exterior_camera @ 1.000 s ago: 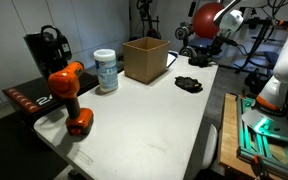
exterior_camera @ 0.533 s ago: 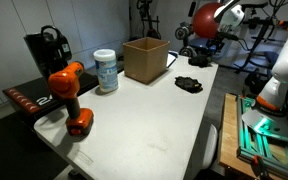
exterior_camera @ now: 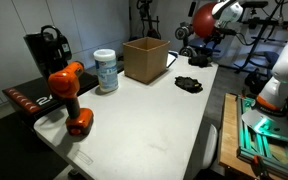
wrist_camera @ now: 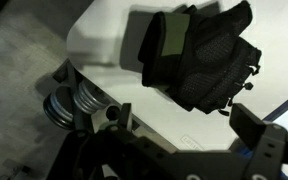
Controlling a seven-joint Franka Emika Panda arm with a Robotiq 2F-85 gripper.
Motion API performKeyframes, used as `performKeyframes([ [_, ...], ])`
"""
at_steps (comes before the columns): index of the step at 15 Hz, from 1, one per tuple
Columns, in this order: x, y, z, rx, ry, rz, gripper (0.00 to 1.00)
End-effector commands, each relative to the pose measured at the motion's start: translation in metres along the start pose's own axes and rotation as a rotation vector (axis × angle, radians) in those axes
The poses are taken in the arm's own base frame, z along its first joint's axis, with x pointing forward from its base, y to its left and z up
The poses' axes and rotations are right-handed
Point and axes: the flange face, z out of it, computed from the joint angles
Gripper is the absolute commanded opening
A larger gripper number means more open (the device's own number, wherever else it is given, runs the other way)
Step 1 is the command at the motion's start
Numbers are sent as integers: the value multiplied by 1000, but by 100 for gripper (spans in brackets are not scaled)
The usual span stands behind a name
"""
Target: Stack all the black gloves together
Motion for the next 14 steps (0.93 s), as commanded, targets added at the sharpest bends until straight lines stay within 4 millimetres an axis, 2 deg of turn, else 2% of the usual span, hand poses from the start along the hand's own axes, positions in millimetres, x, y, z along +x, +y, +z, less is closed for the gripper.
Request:
performKeyframes([
  [1, 1, 0, 2, 6, -35, -27, 100],
  [6, 2, -1, 28, 75, -175, -285, 100],
  [11, 16, -8, 31, 73, -111, -562, 100],
  [14, 22, -9, 46, 135, -83, -615, 100],
])
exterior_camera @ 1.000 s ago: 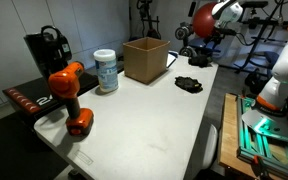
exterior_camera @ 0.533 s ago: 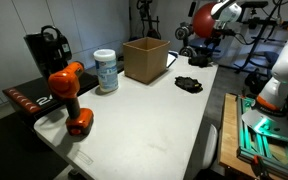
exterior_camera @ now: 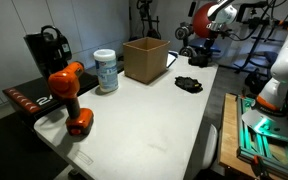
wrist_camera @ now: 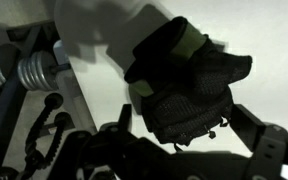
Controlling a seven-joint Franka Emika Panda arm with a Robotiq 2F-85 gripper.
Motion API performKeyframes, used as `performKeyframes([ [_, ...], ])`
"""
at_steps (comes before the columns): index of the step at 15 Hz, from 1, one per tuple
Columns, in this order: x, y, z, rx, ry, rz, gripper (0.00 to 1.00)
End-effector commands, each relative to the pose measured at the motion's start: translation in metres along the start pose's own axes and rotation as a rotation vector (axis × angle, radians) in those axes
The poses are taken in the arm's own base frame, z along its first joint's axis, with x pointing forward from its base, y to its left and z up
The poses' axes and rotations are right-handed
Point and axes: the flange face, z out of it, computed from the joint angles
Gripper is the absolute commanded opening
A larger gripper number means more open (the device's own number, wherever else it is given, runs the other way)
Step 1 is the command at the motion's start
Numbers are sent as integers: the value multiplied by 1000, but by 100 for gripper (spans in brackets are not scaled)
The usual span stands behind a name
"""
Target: Stack all the black gloves together
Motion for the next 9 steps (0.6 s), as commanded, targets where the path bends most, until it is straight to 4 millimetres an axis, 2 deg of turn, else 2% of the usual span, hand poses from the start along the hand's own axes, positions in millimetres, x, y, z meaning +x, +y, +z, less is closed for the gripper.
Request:
performKeyframes([
  [1, 7, 10, 20, 70, 38, -70, 100],
  [6, 10, 23, 51, 114, 5, -89, 100],
  [9, 15, 22, 67, 148, -7, -97, 100],
])
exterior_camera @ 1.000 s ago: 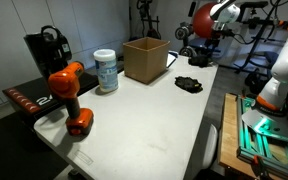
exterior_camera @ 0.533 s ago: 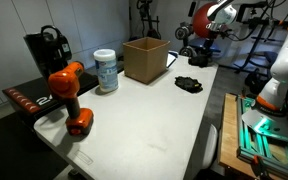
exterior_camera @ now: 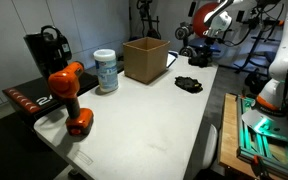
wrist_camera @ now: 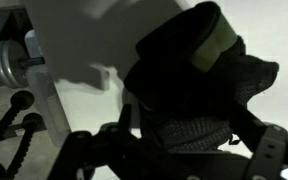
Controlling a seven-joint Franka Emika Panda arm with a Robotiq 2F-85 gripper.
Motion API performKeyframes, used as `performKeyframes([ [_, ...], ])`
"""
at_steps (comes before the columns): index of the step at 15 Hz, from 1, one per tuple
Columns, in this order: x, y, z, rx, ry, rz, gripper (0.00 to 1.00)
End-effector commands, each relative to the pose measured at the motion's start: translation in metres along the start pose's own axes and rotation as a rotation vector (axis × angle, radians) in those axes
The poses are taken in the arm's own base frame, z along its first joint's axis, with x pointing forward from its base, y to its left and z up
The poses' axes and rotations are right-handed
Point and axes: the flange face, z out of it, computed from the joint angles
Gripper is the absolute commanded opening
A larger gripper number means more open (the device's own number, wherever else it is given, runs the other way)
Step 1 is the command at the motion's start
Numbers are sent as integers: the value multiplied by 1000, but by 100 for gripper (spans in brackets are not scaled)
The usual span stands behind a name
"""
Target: Stack all the black gloves together
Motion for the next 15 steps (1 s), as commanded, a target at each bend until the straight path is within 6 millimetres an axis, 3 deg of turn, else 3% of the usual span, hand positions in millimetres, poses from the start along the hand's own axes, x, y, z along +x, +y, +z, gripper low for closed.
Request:
performKeyframes([
  [1, 9, 6, 21, 65, -18, -24, 100],
  [2, 9, 5, 28, 79, -32, -29, 100],
  [3, 10, 3, 34, 90, -46, -29, 92],
  [4, 12, 4, 40, 97, -55, -29, 74],
  [8, 15, 5, 49, 113, -75, -26, 42],
  [12, 16, -11, 28, 161, -94, -31, 13],
  [14, 16, -32, 14, 198, -123, -47, 1],
  [15, 17, -48, 5, 214, -136, -50, 0],
])
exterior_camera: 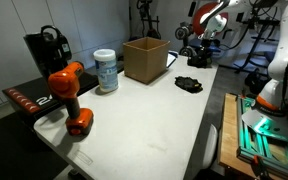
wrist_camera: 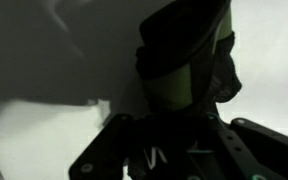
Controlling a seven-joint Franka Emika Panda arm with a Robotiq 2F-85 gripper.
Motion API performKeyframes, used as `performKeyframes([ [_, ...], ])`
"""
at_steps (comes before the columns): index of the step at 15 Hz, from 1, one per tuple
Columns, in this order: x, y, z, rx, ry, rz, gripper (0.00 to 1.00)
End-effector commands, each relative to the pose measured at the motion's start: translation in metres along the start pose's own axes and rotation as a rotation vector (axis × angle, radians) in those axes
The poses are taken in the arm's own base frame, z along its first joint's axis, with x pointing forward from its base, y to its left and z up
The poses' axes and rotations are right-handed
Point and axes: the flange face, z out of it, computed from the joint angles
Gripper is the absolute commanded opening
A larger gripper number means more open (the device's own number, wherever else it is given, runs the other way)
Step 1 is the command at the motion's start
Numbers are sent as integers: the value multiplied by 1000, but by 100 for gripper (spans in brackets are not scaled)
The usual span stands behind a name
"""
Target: Stack all the black gloves together
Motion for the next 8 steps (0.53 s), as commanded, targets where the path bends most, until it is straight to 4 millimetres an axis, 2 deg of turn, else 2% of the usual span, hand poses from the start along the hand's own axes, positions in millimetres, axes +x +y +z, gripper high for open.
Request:
performKeyframes([
  [1, -1, -46, -20, 56, -45, -12, 2],
  [5, 7, -110, -41, 97, -52, -41, 3],
  [8, 14, -166, -40, 136, -60, -45, 3],
])
